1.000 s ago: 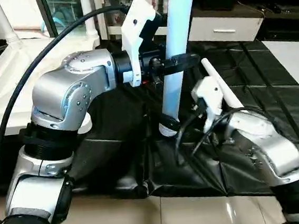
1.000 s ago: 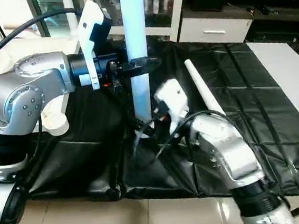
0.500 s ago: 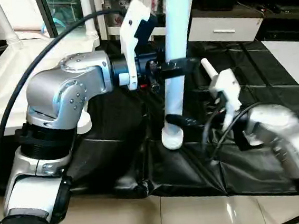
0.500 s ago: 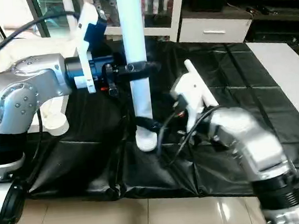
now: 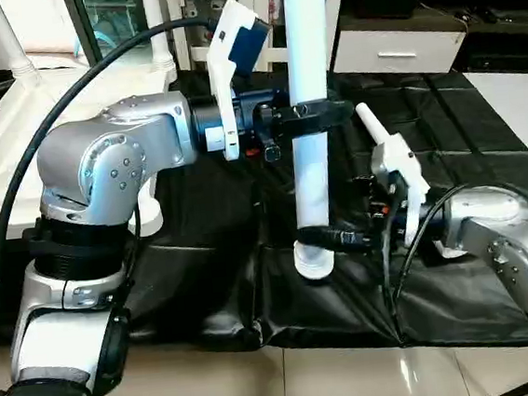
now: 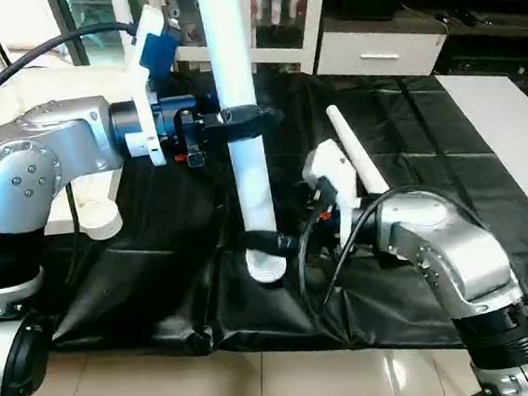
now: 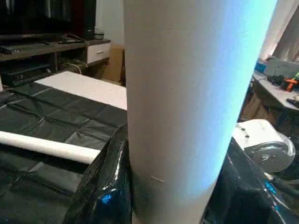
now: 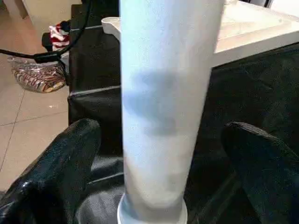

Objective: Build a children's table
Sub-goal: Pick table leg

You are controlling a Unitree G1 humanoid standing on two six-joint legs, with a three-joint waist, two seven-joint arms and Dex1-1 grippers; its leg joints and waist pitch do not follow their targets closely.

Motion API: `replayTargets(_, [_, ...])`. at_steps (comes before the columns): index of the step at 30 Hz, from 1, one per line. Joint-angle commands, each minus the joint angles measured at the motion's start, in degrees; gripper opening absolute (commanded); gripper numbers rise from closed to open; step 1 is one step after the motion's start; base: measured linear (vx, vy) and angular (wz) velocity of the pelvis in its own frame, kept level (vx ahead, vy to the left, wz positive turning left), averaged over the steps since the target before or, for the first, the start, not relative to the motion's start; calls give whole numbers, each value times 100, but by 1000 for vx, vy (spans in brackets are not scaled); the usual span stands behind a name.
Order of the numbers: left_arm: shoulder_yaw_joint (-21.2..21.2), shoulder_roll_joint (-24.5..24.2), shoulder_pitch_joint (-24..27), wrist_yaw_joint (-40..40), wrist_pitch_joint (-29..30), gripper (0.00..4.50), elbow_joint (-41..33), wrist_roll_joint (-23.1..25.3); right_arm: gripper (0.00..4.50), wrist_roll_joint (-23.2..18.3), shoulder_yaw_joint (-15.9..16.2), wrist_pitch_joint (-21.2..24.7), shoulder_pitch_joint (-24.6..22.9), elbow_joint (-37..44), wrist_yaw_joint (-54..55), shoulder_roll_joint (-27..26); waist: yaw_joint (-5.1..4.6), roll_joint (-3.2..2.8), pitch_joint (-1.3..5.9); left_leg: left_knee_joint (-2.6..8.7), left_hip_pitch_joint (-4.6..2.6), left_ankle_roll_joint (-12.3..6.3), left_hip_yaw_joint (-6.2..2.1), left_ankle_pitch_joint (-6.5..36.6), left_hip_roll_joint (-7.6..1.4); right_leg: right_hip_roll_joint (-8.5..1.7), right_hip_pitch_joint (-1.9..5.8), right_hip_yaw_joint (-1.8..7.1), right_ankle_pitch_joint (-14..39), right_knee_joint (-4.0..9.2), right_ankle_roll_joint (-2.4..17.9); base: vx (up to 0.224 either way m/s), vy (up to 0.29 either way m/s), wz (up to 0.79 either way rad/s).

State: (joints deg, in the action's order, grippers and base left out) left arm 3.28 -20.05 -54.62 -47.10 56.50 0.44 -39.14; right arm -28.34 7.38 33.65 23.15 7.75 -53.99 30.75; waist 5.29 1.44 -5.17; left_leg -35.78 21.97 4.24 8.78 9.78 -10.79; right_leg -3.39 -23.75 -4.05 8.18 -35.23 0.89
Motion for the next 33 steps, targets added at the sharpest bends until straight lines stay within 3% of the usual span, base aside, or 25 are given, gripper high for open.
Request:
replayTargets(1, [-72, 1, -197, 13, 65, 172, -18, -110, 450, 88, 37, 44, 113, -49, 45, 9, 21, -15, 515, 401, -79, -7, -16, 1322, -152, -415, 322, 213, 2503, 505, 772, 0, 0, 0])
replayTargets(10, [-48, -6, -168, -167, 46, 172, -174, -176, 450, 235, 190, 79, 138, -181, 57, -11, 18, -25, 517, 406, -85, 9, -20, 1355, -156, -417, 317, 214, 2471, 505, 795, 0, 0, 0])
replayTargets(21, [31, 0, -168, -281, -20, 172, -234, -165, 335, 233, 295, 174, 177, -296, 28, -119, 16, -13, 516, 410, -80, -4, -17, 1309, -162, -417, 326, 222, 2357, 486, 832, 0, 0, 0])
replayTargets(33, [28, 72, -202, -292, -39, 172, -255, -196, 247, 242, 381, 236, 100, -323, -11, -205, 9, -33, 508, 419, -87, 28, -28, 1402, -165, -416, 322, 217, 2425, 493, 818, 0, 0, 0])
